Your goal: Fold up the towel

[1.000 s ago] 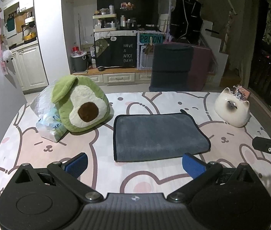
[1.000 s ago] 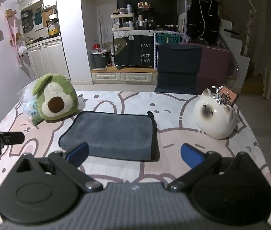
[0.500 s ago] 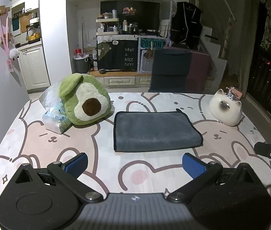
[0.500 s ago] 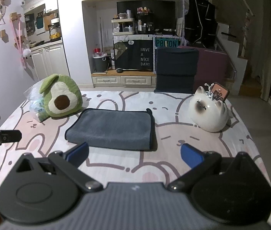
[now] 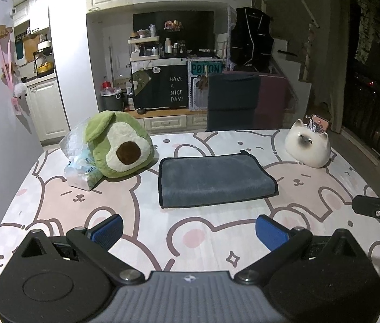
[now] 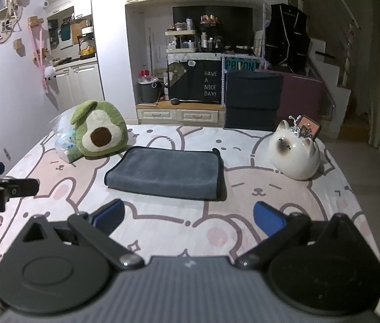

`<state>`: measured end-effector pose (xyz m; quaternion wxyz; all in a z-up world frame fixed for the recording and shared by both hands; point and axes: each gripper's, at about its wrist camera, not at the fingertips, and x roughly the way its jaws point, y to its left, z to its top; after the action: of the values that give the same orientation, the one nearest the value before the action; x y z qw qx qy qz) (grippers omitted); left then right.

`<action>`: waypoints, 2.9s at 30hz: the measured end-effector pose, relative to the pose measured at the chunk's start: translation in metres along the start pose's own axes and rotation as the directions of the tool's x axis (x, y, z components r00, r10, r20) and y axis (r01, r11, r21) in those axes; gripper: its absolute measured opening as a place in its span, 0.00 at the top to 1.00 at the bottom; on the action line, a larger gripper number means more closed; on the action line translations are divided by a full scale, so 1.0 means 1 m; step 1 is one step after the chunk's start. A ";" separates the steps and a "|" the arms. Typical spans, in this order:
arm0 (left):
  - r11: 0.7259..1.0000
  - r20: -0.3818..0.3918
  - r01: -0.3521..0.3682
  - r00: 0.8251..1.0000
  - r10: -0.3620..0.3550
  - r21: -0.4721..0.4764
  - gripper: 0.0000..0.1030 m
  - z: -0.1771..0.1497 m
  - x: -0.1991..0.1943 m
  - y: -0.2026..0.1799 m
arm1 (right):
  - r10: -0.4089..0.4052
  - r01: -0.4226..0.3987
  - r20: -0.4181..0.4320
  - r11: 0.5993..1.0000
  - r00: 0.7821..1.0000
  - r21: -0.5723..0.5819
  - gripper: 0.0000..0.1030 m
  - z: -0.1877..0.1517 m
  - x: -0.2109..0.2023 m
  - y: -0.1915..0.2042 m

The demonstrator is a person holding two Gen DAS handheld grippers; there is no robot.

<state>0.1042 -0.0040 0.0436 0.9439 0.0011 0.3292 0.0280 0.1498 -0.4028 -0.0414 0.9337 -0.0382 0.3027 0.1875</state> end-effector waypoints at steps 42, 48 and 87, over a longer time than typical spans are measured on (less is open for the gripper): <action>0.995 0.077 0.082 0.993 -0.086 0.051 0.00 -0.063 -0.055 -0.002 | 0.049 -0.045 0.067 0.997 0.997 -0.060 0.00 -0.052 -0.063 0.012; 0.996 0.069 0.081 0.994 -0.083 0.039 0.00 -0.063 -0.053 -0.001 | 0.049 -0.046 0.068 0.998 0.996 -0.049 0.00 -0.052 -0.060 0.011; 0.996 0.069 0.080 0.994 -0.082 0.037 0.00 -0.065 -0.052 0.000 | 0.052 -0.047 0.062 0.996 0.997 -0.075 0.00 -0.055 -0.059 0.013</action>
<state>0.0235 -0.0078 0.0253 0.9551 0.0047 0.2959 -0.0160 0.0706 -0.4204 -0.0514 0.9359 -0.0590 0.2665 0.2226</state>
